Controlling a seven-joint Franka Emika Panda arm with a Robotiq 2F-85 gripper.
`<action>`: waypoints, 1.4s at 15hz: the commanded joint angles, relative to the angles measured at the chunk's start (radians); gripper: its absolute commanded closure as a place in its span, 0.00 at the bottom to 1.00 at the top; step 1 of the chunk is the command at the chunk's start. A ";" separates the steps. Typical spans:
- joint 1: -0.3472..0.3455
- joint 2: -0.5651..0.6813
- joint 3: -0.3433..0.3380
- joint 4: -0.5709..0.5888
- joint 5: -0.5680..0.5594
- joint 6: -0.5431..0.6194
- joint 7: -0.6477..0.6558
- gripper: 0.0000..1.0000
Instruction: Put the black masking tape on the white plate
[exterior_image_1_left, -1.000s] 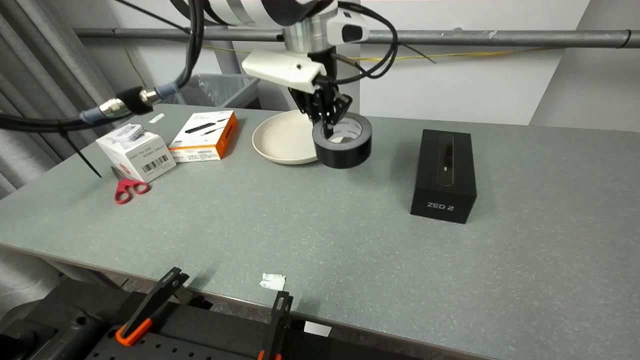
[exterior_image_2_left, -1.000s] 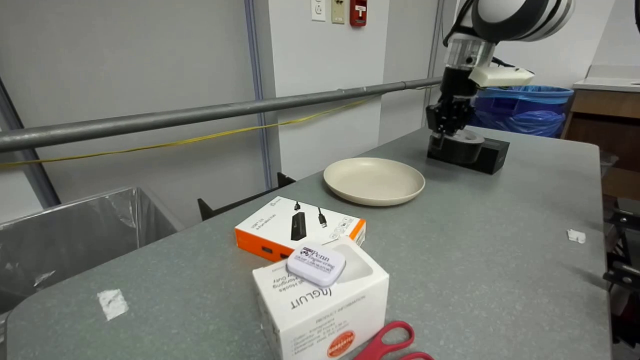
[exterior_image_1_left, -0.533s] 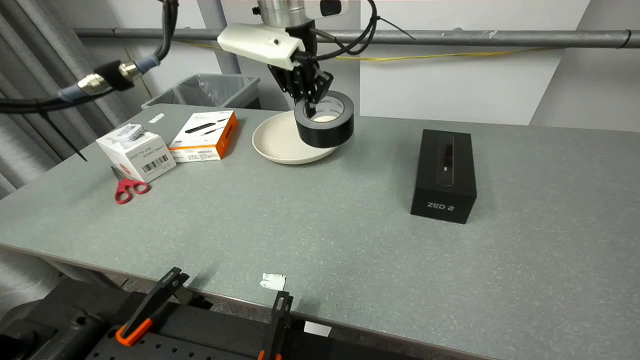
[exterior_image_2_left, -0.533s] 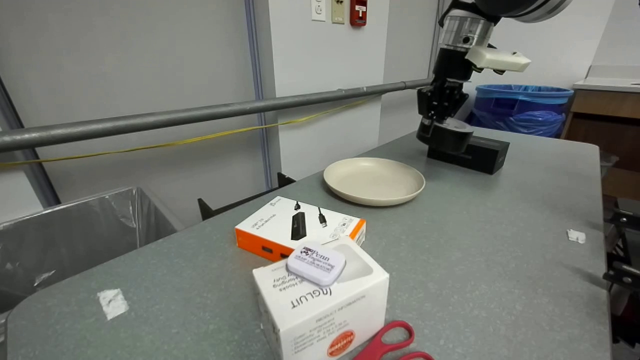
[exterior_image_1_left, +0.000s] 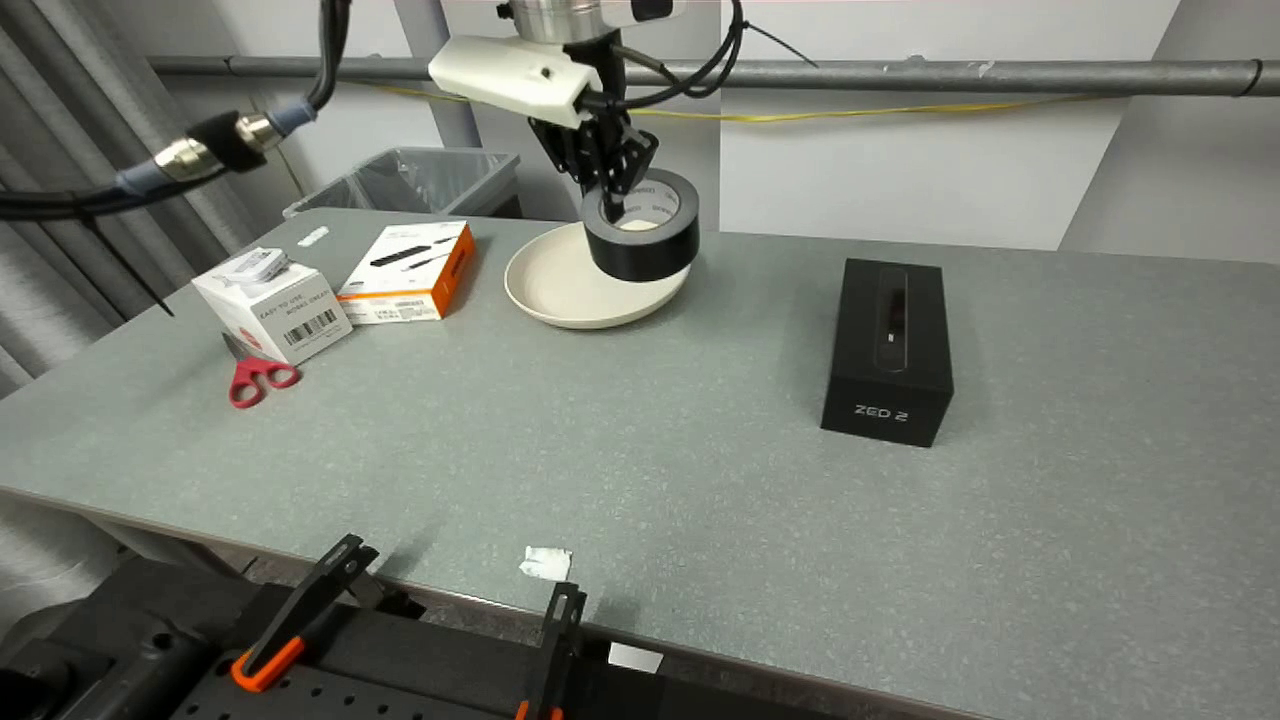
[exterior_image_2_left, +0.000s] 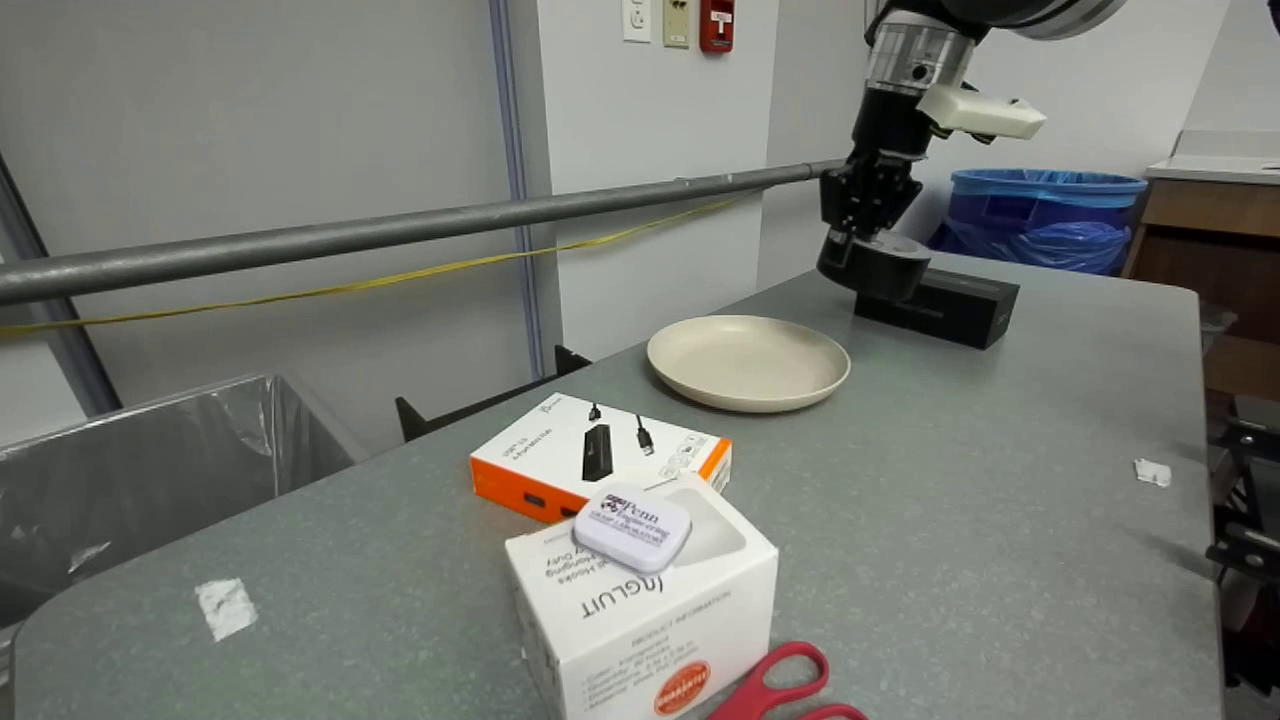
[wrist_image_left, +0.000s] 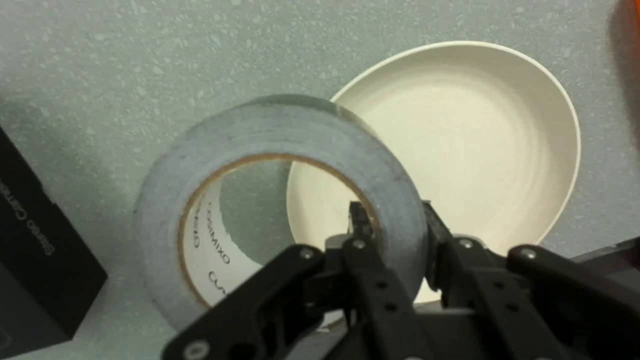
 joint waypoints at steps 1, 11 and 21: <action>0.027 0.055 0.020 0.121 0.010 -0.007 0.022 0.94; 0.109 0.347 0.013 0.394 -0.022 -0.051 0.104 0.94; 0.113 0.497 0.028 0.531 -0.010 -0.133 0.089 0.94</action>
